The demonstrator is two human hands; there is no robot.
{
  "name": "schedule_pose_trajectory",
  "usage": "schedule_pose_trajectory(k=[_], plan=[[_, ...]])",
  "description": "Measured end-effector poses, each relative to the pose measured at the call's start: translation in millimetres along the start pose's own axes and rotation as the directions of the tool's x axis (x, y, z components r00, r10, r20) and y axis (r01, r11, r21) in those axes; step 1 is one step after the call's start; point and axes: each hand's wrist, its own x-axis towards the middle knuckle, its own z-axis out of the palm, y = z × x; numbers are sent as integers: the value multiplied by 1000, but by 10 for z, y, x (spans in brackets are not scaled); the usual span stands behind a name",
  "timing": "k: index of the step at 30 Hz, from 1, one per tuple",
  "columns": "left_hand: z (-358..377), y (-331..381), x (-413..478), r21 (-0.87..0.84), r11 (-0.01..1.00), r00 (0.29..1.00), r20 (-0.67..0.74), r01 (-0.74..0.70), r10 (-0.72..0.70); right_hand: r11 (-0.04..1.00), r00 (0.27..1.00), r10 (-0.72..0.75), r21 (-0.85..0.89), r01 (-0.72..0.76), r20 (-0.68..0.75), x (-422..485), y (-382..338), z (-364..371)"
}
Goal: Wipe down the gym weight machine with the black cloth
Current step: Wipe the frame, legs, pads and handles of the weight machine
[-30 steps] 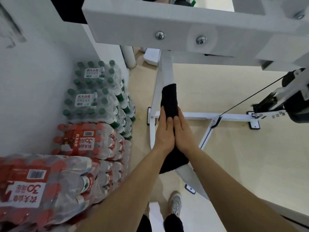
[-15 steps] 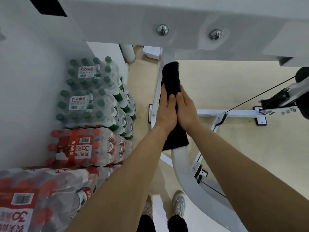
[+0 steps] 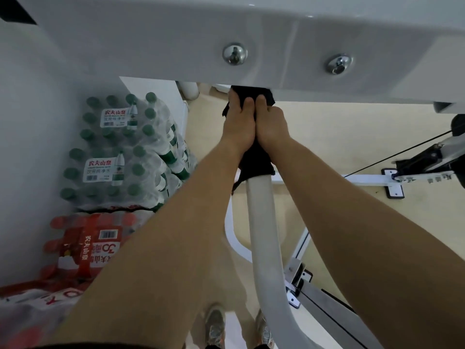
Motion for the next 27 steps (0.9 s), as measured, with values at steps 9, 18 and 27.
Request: schedule_pose_trajectory(k=[9, 18, 27], plan=[[-11, 30, 60, 43, 999, 1000, -7, 16, -15, 1000, 999, 8, 7, -8, -36, -18, -67, -4], [-21, -391, -1309, 43, 997, 997, 51, 63, -65, 991, 993, -101, 100, 94, 66, -1161, 599, -110], [2, -130, -643, 70, 994, 995, 41, 86, -89, 993, 997, -14, 121, 4, 78, -601, 281, -77]])
